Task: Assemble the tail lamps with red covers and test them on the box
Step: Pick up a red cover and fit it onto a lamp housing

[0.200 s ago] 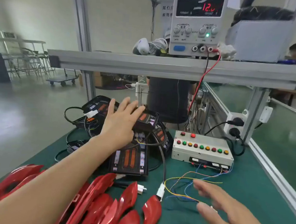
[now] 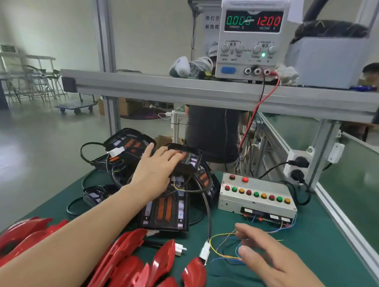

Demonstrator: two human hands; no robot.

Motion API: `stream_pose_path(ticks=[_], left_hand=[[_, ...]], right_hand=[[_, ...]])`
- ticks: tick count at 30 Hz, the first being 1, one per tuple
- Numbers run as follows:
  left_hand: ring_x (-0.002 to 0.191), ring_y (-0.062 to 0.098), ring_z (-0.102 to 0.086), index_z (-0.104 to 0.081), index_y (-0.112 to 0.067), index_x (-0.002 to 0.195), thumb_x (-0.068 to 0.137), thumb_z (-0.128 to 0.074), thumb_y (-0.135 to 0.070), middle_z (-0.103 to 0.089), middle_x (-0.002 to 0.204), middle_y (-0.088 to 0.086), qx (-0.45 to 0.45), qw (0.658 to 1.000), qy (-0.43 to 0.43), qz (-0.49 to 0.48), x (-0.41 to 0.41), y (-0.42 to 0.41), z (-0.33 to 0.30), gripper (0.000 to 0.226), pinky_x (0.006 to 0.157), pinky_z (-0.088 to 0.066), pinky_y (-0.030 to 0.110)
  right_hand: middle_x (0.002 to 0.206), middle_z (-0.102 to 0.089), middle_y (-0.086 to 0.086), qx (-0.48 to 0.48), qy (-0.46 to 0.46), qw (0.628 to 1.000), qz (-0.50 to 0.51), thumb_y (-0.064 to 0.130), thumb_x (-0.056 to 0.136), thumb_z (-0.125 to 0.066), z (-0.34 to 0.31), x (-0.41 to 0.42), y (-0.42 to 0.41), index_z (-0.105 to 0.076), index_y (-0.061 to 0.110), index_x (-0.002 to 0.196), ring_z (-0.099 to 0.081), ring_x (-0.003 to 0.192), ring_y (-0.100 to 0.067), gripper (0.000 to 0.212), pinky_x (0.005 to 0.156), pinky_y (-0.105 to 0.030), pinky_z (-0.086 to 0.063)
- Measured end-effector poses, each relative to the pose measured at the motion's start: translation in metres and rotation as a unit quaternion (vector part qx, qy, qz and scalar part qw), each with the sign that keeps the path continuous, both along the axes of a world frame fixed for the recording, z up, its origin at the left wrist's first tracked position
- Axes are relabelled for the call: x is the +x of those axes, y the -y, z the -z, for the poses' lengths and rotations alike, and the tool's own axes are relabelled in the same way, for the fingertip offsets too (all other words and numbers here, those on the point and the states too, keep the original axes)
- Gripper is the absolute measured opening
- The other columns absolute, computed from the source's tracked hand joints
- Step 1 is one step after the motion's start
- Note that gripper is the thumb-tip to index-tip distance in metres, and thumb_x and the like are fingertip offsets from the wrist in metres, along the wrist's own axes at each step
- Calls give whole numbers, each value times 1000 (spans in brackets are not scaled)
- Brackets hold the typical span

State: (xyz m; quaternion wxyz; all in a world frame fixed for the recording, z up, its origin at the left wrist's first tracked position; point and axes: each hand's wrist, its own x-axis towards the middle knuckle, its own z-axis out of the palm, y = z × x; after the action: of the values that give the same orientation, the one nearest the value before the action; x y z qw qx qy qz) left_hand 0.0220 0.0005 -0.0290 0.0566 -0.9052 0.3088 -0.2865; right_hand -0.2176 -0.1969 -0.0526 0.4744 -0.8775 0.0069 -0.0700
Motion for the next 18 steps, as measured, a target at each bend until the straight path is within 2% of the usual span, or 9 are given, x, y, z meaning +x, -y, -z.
stream_pose_path(ticks=[3,6,8,11,12,15,17,18], left_hand=[[117,27,-56,-52,-15,132,74,-69,-4,-59,129,6,-34,998,51,26,1,-1,3,61,106,-34,45],[106,29,-62,-56,-10,126,76,-68,-4,-65,119,9,-29,997,62,28,2,-2,2,51,97,-44,42],[92,31,-66,-63,-4,116,69,-73,1,-70,105,13,-26,994,92,50,1,-2,-2,49,83,-52,39],[79,30,-68,-68,1,104,61,-81,4,-71,91,14,-63,985,134,84,-4,-4,-11,46,69,-57,36],[80,30,-68,-68,1,105,63,-81,3,-71,92,13,-80,981,147,95,-9,-6,-14,44,70,-57,36],[90,30,-67,-67,0,110,75,-75,-2,-70,103,13,-151,961,199,121,-28,-12,-20,35,80,-53,38],[96,30,-66,-66,-1,113,84,-69,-5,-69,109,12,-193,941,237,142,-48,-19,-24,29,86,-51,39],[98,29,-66,-67,-1,114,86,-68,-6,-69,112,11,-223,928,248,164,-62,-22,-23,28,88,-51,39]], right_hand=[[116,-58,30,-5,-10,1000,4,35,92,-56,1,2,-3,-46,52,119,-47,110,19,33,94,-11,-41],[118,-57,26,-10,-24,1000,4,32,93,-56,-1,1,-6,-45,51,118,-47,110,19,33,95,-12,-41],[119,-57,26,-11,-23,1000,8,32,93,-56,-4,-3,-7,-46,50,118,-48,110,17,33,96,-15,-43],[119,-57,26,-11,-18,1000,15,35,92,-56,-4,-5,-5,-46,50,119,-53,110,4,32,96,-19,-45],[119,-58,26,-5,-15,1000,15,35,92,-56,-4,-5,-5,-47,48,120,-54,109,4,33,94,-17,-45],[115,-61,28,45,-1,999,10,42,86,-54,-7,-7,-4,-49,46,120,-51,107,17,35,84,-4,-41],[114,-63,30,111,15,994,-3,50,78,-54,-8,-6,-4,-52,44,122,-53,109,16,44,83,-2,-42],[114,-65,27,164,18,986,-5,49,81,-54,-6,-1,-1,-54,40,123,-56,111,12,43,84,-5,-45]])
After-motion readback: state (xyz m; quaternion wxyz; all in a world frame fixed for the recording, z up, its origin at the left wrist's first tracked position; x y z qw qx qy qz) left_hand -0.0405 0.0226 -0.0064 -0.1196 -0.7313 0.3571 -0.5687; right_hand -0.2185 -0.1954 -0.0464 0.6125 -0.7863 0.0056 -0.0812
